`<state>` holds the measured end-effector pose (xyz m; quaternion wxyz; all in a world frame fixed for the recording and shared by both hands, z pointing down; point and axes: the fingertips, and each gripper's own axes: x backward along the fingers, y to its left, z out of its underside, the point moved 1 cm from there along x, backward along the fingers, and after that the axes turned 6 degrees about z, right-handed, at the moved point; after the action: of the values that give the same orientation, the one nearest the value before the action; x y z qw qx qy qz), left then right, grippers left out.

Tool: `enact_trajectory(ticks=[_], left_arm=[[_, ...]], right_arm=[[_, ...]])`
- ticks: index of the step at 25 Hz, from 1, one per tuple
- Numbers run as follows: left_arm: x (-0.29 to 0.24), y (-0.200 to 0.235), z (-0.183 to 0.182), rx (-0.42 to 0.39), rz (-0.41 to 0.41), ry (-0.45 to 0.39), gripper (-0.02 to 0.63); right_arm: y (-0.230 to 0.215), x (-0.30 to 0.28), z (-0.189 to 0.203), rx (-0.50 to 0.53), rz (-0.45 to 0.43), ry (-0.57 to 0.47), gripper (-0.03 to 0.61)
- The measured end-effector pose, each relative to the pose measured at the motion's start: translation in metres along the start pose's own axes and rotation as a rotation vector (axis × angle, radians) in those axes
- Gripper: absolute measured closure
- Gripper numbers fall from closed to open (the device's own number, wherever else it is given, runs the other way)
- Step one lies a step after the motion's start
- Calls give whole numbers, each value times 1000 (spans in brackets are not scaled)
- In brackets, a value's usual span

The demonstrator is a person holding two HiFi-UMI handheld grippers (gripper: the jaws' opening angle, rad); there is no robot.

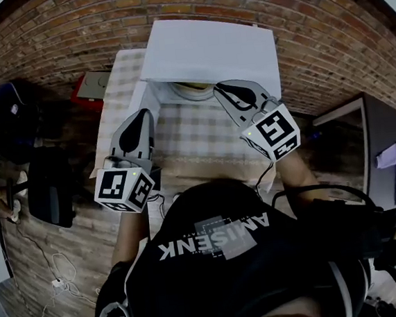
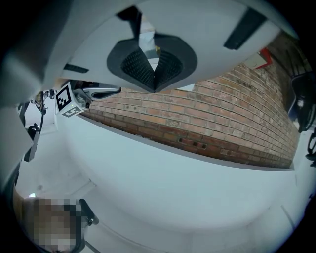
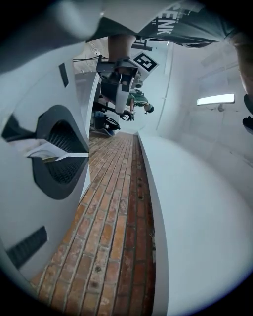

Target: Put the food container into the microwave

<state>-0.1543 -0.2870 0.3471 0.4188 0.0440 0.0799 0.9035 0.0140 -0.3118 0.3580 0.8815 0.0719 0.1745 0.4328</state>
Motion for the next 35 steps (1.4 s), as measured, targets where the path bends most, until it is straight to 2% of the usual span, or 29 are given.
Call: enact_trajectory(ticks=[7, 16, 20, 35], left_arm=[[-7, 0, -10, -23, -16, -35, 601], [-3, 14, -28, -32, -80, -84, 601], [-3, 13, -34, -38, -79, -92, 601], [-8, 41, -54, -106, -139, -102, 601]], right_arm=[[-31, 28, -16, -55, 76, -55, 526], [-76, 62, -37, -96, 278, -144, 534], [-96, 75, -46, -91, 375, -172, 538], [-123, 70, -26, -123, 420, -138, 538]])
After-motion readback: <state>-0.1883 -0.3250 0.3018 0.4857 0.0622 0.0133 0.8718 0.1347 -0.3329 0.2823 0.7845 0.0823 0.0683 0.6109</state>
